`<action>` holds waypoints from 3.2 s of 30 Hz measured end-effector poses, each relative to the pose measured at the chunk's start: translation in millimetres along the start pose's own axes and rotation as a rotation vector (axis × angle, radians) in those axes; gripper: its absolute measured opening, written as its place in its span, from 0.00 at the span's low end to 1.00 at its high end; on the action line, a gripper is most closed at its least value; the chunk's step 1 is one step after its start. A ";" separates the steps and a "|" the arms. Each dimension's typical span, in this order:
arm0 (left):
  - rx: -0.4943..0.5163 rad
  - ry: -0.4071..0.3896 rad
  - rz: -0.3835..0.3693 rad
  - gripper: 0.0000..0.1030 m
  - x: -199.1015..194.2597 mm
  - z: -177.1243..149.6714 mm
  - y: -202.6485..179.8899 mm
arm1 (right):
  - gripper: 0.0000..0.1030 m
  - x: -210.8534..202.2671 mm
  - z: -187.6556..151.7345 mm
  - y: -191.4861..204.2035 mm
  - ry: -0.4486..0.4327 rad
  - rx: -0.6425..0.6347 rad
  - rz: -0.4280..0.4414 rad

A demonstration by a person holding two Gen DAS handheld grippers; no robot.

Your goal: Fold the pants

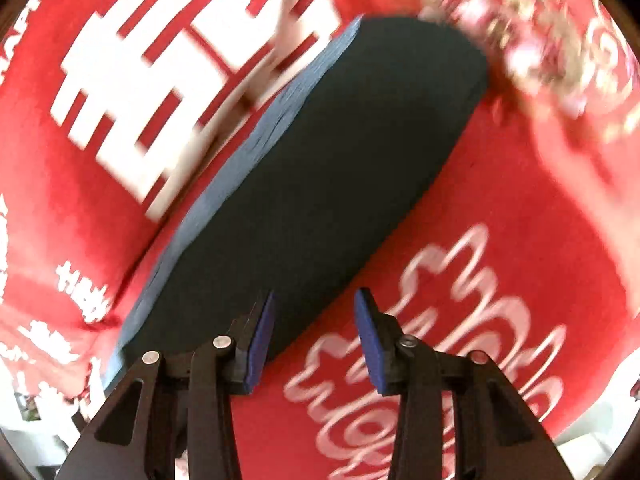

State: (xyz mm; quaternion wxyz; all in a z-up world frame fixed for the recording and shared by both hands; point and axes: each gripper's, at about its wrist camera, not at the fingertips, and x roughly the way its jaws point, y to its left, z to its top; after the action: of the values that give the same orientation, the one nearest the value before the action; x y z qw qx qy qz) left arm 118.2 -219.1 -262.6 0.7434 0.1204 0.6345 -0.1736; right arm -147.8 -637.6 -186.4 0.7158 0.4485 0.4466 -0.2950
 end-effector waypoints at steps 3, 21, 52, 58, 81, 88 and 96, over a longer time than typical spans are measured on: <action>0.017 -0.005 0.039 1.00 -1.0 0.2 -5.2 | 0.43 5.1 24.9 -17.0 -0.036 0.010 -0.061; 0.114 0.003 0.153 1.00 -7.1 10.5 -31.5 | 0.42 21.1 56.1 -28.6 -0.010 -0.010 -0.129; 0.175 -0.052 0.012 1.00 -10.7 55.4 -142.1 | 0.56 55.1 -62.7 118.5 0.163 -0.619 0.060; 0.178 -0.041 -0.004 1.00 -2.4 65.0 -172.8 | 0.57 43.5 -49.2 96.9 0.214 -0.490 0.148; 0.184 -0.071 -0.011 1.00 23.4 65.1 -275.6 | 0.57 18.2 35.4 -61.2 0.023 0.003 0.233; 0.181 -0.075 0.004 1.00 24.8 63.8 -277.3 | 0.57 27.5 42.8 -60.2 -0.030 -0.018 0.282; 0.175 -0.063 0.006 1.00 24.0 66.2 -276.4 | 0.64 38.7 59.6 -56.5 -0.075 -0.011 0.344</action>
State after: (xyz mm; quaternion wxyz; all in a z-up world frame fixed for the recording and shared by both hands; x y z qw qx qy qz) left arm 67.5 -499.7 -263.9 0.7501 0.1813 0.5930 -0.2298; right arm -155.4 -716.3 -231.0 0.7744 0.5028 0.3380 -0.1823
